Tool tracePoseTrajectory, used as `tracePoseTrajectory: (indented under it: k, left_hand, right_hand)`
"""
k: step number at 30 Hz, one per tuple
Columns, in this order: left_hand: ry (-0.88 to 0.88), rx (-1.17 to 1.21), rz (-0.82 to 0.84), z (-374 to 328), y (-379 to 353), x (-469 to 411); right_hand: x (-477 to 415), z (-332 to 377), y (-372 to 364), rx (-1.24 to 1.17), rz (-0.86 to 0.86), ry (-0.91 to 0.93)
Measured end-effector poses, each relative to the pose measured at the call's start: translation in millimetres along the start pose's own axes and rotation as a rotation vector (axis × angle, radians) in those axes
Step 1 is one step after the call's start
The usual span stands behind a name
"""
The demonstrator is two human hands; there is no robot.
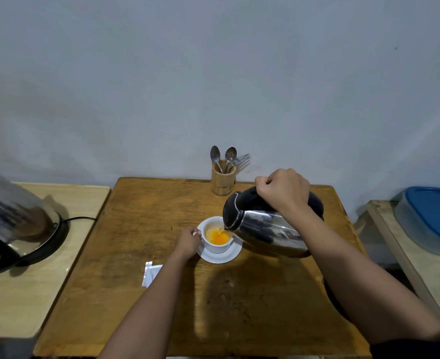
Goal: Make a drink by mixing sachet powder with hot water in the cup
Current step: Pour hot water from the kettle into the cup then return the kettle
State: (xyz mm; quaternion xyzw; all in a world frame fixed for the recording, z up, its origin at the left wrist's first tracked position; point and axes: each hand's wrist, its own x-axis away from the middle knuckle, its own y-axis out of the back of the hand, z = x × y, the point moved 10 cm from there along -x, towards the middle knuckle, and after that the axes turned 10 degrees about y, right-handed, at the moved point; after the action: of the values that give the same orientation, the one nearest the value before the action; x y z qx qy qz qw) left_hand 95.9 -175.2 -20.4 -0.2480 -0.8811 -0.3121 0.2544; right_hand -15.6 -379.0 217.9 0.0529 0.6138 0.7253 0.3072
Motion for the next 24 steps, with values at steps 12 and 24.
tracePoseTrajectory:
  k: [12, 24]
  left_hand:
    - [0.013, -0.034, -0.014, -2.6, -0.2, 0.9]
    - [0.002, -0.032, -0.01, -3.9, 0.0, 1.7]
  right_hand:
    - [4.3, -6.6, 8.5, 0.01, -0.013, -0.024]
    - [1.8, 2.0, 8.8, 0.032, -0.019, 0.002]
